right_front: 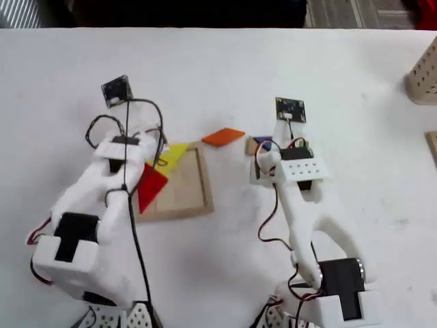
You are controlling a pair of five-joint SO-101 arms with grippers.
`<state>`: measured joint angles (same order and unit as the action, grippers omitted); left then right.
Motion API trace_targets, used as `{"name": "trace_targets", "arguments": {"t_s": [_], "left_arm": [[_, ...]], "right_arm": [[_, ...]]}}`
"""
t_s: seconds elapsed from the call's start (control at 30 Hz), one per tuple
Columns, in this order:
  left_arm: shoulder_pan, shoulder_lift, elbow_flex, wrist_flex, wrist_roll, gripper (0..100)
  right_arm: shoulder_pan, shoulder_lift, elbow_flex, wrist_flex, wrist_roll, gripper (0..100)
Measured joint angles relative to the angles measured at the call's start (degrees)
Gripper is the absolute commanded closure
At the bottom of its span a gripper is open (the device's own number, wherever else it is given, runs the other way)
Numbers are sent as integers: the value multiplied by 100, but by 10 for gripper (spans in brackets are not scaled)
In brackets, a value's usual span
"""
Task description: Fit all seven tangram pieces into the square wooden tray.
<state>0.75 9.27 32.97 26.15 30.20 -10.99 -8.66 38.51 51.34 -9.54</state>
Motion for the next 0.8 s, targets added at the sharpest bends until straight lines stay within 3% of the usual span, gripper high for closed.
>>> {"name": "trace_targets", "arguments": {"t_s": [0.6,0.8], "left_arm": [[281,-378,193,193,-18,977],[818,-1204,993,202,-527,977]], "right_arm": [[0,0,0,0,0,978],[0,0,0,0,0,978]]}}
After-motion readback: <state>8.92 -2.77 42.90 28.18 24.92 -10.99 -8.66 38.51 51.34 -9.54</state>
